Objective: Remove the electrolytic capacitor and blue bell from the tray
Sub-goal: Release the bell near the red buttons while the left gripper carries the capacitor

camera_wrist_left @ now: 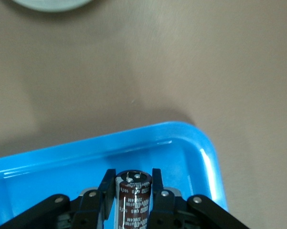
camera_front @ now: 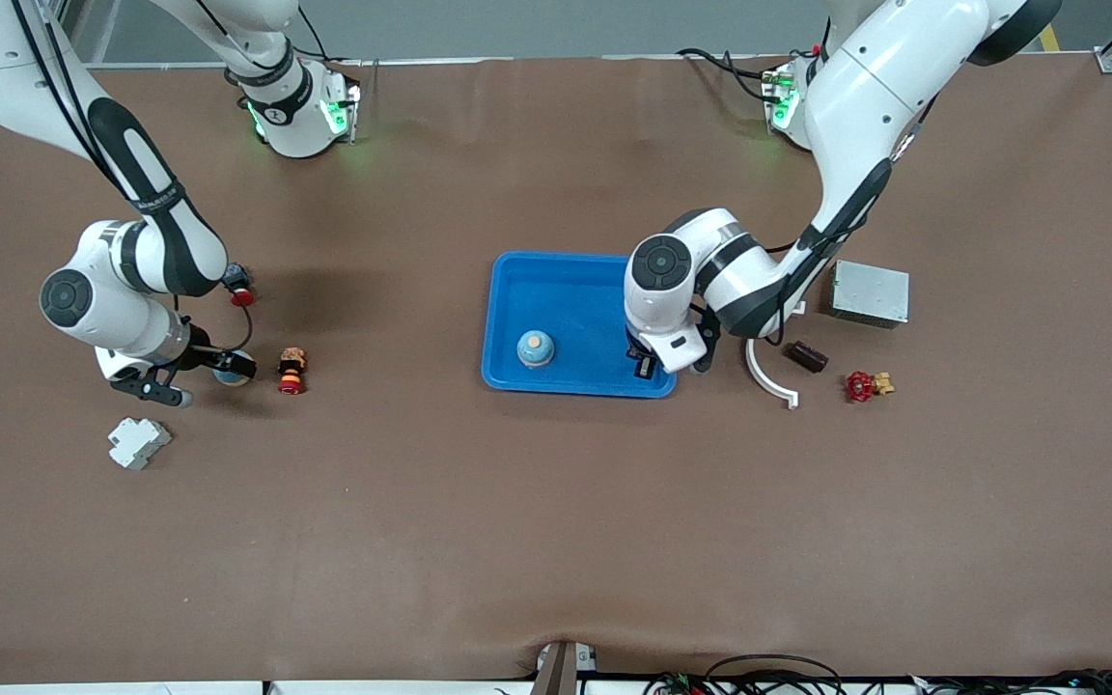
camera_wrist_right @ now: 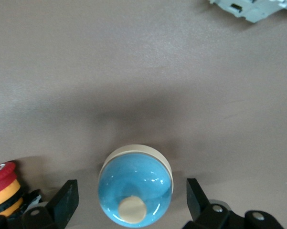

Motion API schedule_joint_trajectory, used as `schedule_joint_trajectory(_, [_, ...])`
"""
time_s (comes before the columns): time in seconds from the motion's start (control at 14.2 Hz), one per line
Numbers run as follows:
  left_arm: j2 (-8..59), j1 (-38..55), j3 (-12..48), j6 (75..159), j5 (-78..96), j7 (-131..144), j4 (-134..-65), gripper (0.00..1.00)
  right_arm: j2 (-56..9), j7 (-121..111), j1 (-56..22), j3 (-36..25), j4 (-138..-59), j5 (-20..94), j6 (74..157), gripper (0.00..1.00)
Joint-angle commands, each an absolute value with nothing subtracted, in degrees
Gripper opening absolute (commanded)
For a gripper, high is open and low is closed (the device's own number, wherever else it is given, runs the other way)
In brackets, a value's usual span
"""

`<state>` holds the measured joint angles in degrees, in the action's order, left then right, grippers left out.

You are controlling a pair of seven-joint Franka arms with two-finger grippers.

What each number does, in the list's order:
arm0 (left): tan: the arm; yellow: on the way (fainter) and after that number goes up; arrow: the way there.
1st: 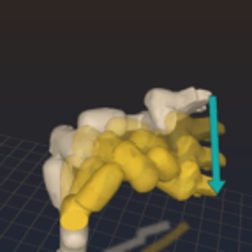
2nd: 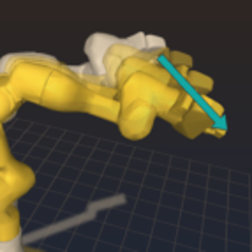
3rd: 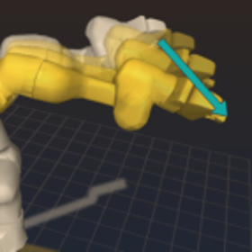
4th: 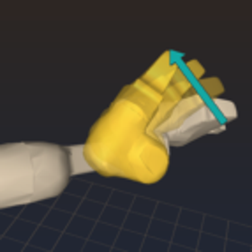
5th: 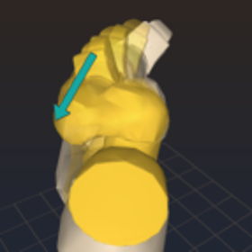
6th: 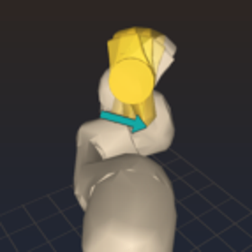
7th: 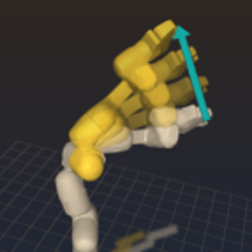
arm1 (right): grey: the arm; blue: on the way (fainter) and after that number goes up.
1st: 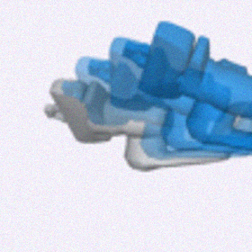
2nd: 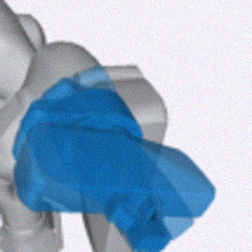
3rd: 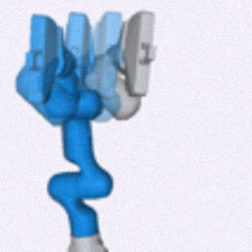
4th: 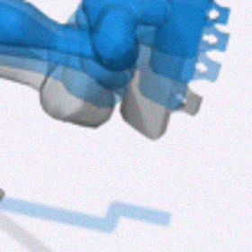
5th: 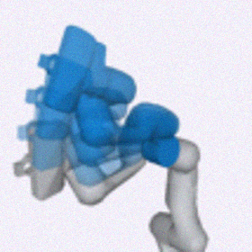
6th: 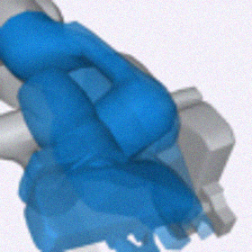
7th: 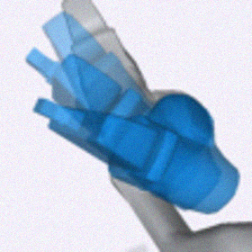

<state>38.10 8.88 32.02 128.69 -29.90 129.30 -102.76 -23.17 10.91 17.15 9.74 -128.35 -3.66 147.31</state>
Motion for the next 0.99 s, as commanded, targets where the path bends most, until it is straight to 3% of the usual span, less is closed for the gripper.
schedule_joint_trajectory(0.0, [34.9, 8.18, 33.13, 124.98, -30.59, 127.71, -101.52, 0.0, -21.89, 10.55, 15.74, 10.37, -125.61, -6.13, 142.59, 1.0])
schedule_joint_trajectory(0.28, [30.33, 5.28, 33.75, 121.56, -29.27, 121.4, -101.78, 0.0, -21.09, 12.3, 12.14, 10.72, -109.91, -11.07, 118.1, 1.0])
schedule_joint_trajectory(0.42, [28.4, 1.51, 35.5, 119.89, -26.82, 114.55, -101.69, 0.0, -20.74, 18.59, 9.85, 11.16, -104.96, -10.38, 109.72, 1.0])
schedule_joint_trajectory(0.92, [25.23, -10.44, 39.02, 112.42, -23.73, 97.23, -101.78, 0.0, -16.35, 41.54, -1.56, 12.22, -105.21, 3.08, 110.21, 1.0])
